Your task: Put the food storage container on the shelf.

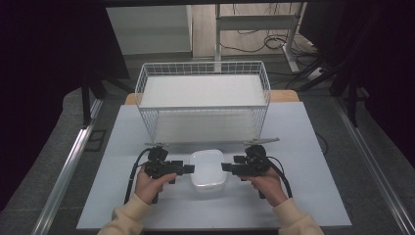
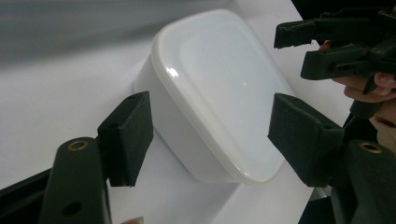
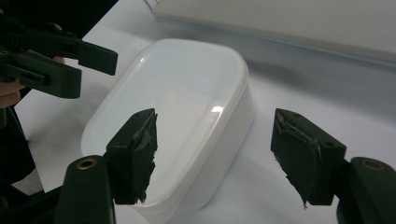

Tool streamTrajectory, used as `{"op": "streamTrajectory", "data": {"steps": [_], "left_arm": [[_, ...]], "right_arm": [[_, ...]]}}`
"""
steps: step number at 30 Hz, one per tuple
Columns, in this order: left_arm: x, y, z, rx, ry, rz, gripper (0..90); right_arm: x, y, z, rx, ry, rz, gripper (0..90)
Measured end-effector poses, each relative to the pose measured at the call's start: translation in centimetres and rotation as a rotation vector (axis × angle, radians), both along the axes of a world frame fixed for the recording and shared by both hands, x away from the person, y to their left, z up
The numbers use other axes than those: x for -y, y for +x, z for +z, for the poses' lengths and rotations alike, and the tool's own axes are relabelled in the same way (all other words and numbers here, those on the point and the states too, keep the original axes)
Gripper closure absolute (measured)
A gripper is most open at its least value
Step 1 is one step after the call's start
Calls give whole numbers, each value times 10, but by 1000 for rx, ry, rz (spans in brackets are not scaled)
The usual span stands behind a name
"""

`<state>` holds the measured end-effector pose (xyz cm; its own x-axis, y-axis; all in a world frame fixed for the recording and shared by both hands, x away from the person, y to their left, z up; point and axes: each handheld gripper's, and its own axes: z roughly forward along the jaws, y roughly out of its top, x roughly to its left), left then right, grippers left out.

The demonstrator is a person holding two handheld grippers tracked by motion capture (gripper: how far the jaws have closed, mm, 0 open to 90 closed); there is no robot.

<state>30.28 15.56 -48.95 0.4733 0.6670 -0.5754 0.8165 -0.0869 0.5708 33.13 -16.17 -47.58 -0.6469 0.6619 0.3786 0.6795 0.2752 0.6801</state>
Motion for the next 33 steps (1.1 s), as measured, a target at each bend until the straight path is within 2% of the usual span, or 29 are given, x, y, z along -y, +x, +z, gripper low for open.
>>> {"op": "streamTrajectory", "data": {"steps": [7, 13, 17, 18, 19, 21, 23, 24, 27, 30, 33], "left_arm": [[3, 3, -8, -30, -1, -4, 332], [8, 4, -12, -48, -12, -17, 359], [10, 4, -14, -63, -21, -26, 399], [11, 5, -15, -73, -34, -34, 419], [11, 5, -15, -73, -34, -34, 433], [13, 4, -15, -78, -32, -28, 437], [12, 3, -15, -86, -41, -22, 451], [11, 2, -15, -97, -65, -3, 491], [8, 1, -15, -95, -68, -8, 563], [7, -3, -12, -79, -64, 4, 602], [6, -5, -10, -67, -65, 7, 653]], "right_arm": [[-6, -1, -7, -20, -10, 9, 319], [-10, 0, -15, -66, 7, 0, 358], [-11, 0, -17, -80, 14, 3, 381], [-12, 1, -18, -100, 33, 5, 411], [-12, 1, -18, -100, 33, 5, 411], [-12, 1, -19, -119, 54, 11, 466], [-13, -1, -18, -124, 52, 5, 494], [-11, -2, -15, -126, 47, -5, 547], [-9, -3, -13, -141, 59, -18, 587], [-4, -6, -10, -166, 100, -36, 660], [-2, -9, -8, -158, 105, -41, 688]]}}
